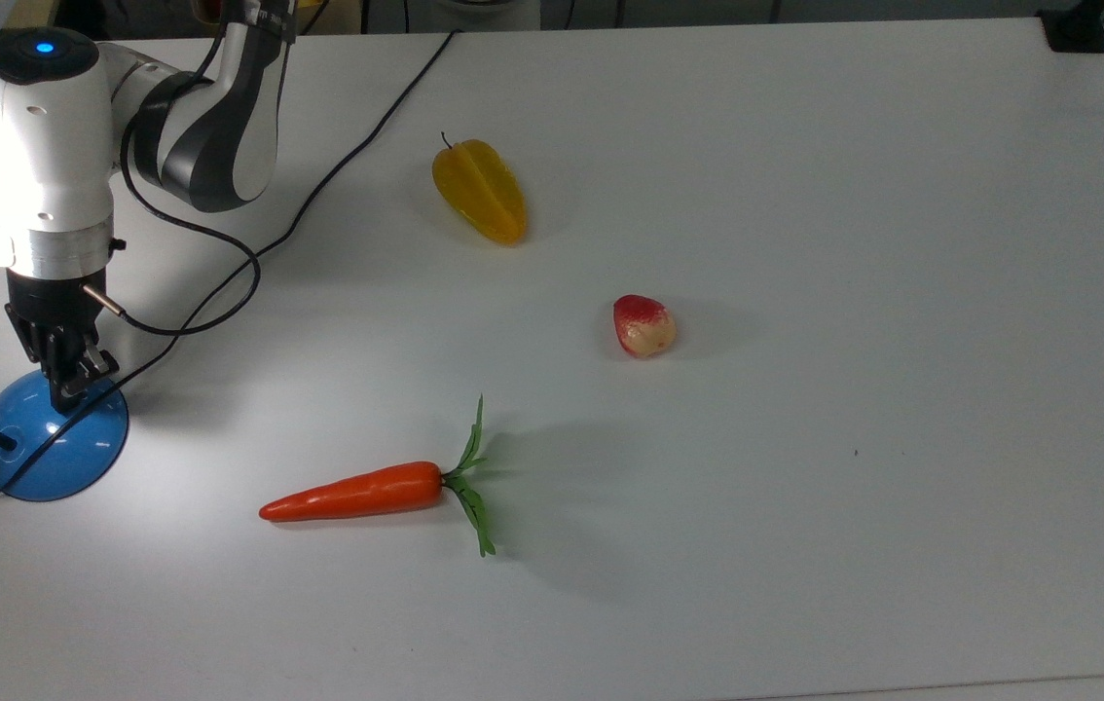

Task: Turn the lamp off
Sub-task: 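Lower the gripper onto the lamp base switch and press it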

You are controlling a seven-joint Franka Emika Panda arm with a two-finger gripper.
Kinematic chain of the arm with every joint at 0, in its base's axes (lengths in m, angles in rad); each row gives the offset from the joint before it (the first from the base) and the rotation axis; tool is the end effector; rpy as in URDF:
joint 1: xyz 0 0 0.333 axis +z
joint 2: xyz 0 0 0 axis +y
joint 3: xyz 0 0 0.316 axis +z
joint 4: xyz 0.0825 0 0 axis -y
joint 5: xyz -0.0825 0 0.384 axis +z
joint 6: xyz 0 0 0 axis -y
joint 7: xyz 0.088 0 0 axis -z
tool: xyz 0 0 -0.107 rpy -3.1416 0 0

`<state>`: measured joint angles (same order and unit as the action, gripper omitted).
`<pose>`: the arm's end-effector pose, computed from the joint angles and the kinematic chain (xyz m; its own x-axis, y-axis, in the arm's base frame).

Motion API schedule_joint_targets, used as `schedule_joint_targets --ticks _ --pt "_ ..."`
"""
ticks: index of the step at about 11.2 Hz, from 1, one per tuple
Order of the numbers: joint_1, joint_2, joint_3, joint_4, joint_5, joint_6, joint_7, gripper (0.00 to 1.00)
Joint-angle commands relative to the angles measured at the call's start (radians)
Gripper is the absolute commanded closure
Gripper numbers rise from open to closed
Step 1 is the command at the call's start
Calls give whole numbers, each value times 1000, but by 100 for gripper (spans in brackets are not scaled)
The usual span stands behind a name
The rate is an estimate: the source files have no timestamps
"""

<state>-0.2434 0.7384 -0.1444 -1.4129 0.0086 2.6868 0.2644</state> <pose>0.7232 -0.2654 0.3265 0.7007 -0.4900 0.5186 -0.5486 -0.8348 -0.0475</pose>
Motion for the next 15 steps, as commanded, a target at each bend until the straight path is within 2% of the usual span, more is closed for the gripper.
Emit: schedule_joint_targets --ticks 1,6,9,15 --pt "7 -4 -4 -12 -15 15 16 100" --pt "7 -47 -3 -90 -32 15 -2 100" --pt "7 -48 -1 -98 -32 13 -4 100" --pt "9 -48 5 -147 -78 13 -2 100"
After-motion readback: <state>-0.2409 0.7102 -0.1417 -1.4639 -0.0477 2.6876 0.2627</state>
